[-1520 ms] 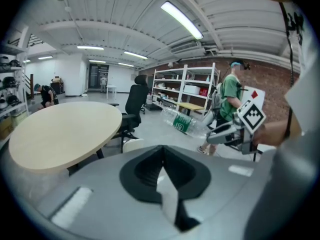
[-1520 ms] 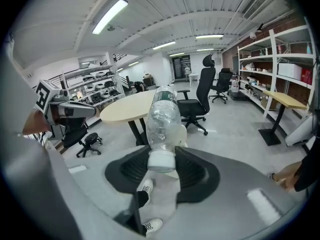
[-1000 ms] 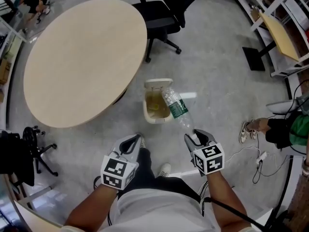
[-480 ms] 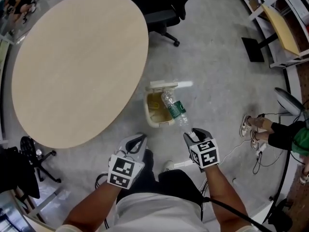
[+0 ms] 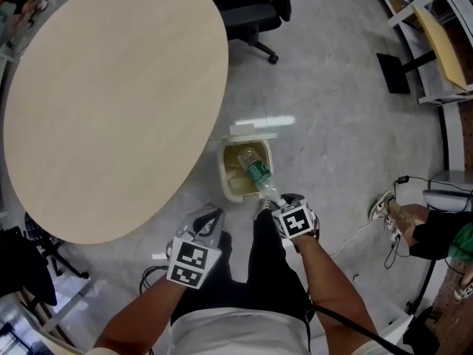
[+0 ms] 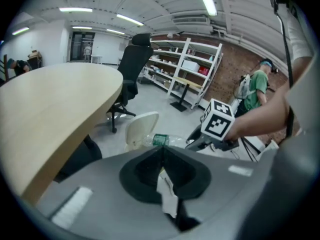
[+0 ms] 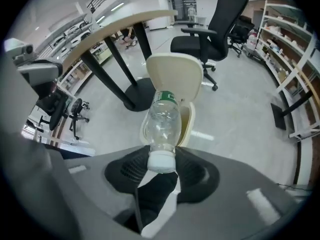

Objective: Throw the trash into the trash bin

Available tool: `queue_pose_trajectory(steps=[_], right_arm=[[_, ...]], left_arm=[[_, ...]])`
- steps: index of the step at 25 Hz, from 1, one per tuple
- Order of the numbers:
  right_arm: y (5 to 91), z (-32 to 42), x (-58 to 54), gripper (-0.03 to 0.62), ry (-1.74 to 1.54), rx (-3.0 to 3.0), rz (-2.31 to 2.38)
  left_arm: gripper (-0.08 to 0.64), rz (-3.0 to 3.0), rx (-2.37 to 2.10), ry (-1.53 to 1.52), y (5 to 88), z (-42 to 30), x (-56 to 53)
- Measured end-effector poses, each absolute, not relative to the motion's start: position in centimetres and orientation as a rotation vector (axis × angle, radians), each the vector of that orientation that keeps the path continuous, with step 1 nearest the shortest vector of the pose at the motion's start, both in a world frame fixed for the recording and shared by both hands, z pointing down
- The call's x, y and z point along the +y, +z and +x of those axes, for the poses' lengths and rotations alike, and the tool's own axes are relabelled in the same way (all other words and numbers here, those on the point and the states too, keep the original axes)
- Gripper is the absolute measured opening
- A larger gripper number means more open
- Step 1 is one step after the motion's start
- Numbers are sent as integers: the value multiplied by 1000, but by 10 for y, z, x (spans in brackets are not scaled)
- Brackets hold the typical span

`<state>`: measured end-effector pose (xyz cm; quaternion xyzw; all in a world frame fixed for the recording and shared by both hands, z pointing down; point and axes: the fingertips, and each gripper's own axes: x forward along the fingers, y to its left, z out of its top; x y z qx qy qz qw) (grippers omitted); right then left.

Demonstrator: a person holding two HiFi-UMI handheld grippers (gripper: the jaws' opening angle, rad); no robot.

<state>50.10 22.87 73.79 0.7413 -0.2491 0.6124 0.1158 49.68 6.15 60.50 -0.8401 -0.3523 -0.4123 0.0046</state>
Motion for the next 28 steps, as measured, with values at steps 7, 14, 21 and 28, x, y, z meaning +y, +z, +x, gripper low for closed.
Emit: queue_pose_trajectory(steps=[7,14,21,28], right_arm=[[803,503,234,158,2006,-760,2003],[849,511,193,158,2445,-842,2009],[897,531,172,158,2608,-695,2133],[928,547,152,160,2712,-610,2345]], left_arm=[[6,-2662,-913,-1389,653,513,62],[6,-2620,-822,-1473,697,534,67],[7,-2585,-813,-1497,747,542,71],[6,-2550,-799,-1516,767,543,60]])
